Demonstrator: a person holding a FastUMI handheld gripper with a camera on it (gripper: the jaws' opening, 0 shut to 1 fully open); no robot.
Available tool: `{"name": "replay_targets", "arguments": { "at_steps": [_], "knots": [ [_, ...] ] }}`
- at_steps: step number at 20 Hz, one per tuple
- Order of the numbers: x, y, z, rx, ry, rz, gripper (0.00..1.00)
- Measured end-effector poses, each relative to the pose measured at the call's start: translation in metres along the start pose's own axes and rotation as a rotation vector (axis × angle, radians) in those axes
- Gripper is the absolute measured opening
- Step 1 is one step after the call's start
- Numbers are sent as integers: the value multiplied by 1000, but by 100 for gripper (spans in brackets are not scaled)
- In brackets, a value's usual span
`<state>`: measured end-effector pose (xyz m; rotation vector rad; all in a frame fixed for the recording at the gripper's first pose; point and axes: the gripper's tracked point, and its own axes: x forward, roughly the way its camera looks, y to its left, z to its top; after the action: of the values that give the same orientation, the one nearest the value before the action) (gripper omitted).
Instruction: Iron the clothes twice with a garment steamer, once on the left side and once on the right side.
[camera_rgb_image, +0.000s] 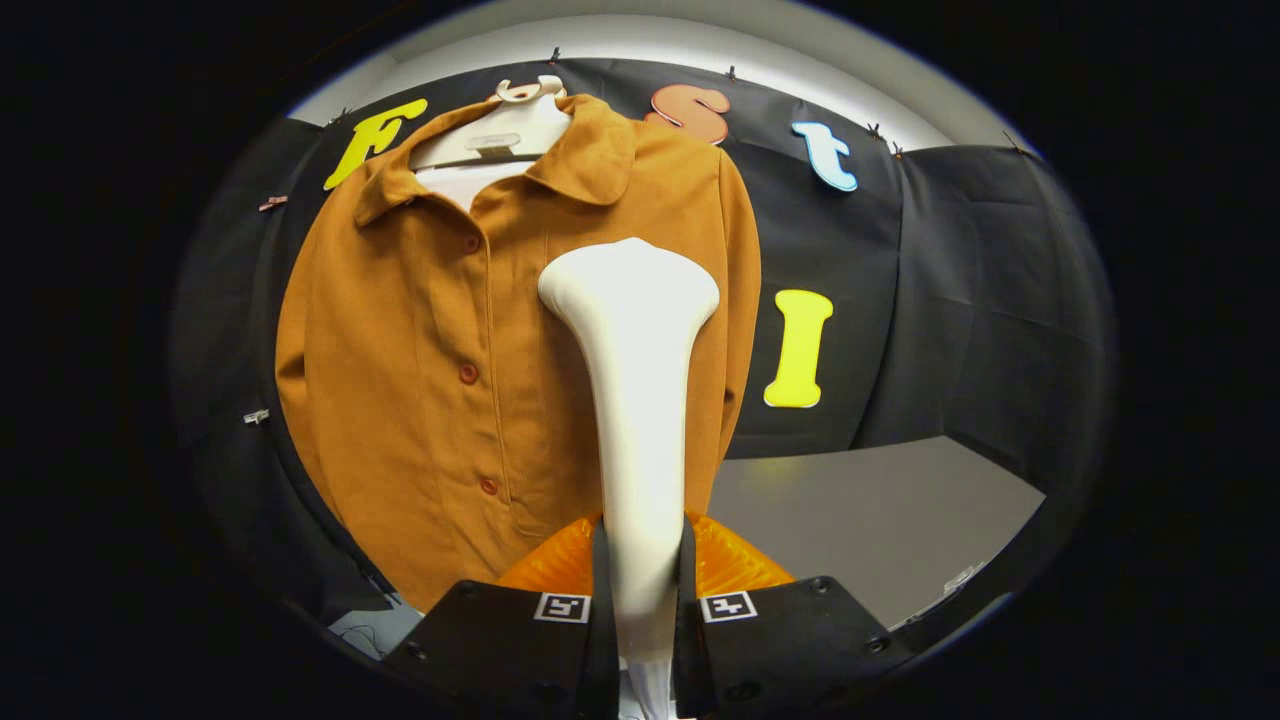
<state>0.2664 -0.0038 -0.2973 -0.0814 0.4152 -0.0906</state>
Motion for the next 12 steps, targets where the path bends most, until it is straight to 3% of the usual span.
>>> {"name": "replay_targets", "arguments": {
  "at_steps": [12],
  "knots": [
    [4, 7, -127, 25, 229, -2, 25]
  ]
}}
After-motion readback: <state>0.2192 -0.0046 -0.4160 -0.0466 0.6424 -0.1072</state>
